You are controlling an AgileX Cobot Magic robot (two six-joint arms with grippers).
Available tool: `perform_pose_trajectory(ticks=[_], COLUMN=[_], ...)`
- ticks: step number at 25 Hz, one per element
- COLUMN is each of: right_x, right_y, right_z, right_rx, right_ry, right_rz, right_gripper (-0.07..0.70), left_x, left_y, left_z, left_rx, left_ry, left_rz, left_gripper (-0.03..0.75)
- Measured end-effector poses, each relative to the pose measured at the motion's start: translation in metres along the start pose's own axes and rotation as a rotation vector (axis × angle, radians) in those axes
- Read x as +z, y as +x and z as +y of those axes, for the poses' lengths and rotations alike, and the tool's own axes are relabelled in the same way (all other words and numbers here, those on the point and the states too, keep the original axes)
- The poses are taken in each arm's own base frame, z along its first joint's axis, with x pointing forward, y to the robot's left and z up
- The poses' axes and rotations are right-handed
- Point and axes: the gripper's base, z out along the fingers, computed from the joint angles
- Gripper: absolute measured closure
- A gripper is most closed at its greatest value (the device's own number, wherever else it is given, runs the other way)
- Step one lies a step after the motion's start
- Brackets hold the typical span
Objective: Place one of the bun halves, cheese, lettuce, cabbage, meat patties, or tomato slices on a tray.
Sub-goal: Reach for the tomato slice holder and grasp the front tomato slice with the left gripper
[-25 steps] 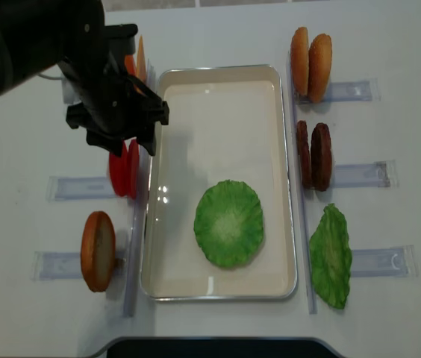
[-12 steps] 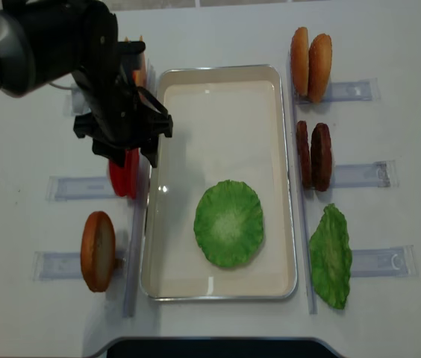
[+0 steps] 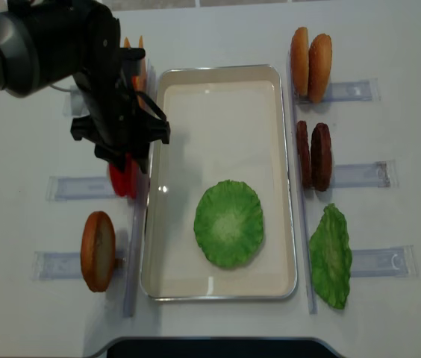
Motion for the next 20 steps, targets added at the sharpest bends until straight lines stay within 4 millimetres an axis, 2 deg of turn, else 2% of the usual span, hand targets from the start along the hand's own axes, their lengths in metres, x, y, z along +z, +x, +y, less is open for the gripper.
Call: perform_pose_trajectory(ticks=[14,20], right_x=[0.0000,0.0000], right_y=[0.0000,0.0000], right_z=[0.0000,0.0000], right_rx=[0.000,0.000], right_ry=[0.000,0.000], right_rz=[0.000,0.000], right_gripper=[0.161,0.161], left_x=[-0.0001,-0.0002], left_y=[0.0018,0.0028], left_z=[0.0032,0.0056], left_rx=[0.014,0.025], left_ry=[-0.035,-0.061], left_rz=[0.020,0.032], left_gripper=[0.648,0.656])
